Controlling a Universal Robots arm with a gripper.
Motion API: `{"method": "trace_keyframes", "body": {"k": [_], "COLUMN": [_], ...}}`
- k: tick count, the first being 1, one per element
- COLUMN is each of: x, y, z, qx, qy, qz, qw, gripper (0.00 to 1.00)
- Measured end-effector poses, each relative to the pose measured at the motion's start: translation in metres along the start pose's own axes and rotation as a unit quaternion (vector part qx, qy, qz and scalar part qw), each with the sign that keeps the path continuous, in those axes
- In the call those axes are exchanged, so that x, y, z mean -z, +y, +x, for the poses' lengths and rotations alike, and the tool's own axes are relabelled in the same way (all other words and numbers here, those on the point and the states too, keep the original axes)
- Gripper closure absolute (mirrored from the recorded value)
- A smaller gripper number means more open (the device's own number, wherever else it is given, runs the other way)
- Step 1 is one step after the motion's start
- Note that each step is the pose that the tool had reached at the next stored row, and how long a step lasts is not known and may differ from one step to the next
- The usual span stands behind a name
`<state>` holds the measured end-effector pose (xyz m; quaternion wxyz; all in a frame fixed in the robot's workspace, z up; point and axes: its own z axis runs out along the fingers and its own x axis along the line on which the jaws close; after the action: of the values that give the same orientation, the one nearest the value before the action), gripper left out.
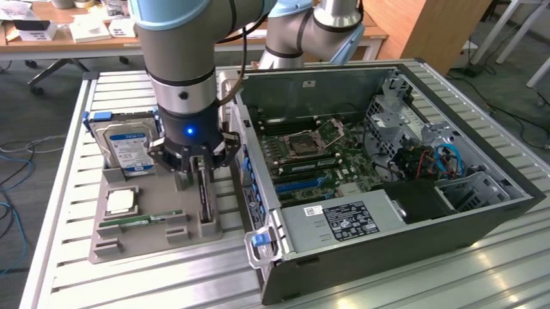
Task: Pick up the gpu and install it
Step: 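Pick up the gpu and move the gpu toward the slot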
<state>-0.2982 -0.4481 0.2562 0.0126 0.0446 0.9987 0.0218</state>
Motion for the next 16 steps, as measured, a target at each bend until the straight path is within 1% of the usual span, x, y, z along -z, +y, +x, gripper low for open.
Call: {"method": "trace_keyframes", "body": {"k": [9, 16], "x": [-0.0098, -0.0106], "y": [-0.0004, -0.0004], "z": [0.0002, -0.0006], "qx": [0.000, 0.000], "qy": [0.0000, 0.0000], "qz": [0.0000, 0.0001], "qw": [1.0000, 1.0000], "gripper": [0.58, 0.58]}}
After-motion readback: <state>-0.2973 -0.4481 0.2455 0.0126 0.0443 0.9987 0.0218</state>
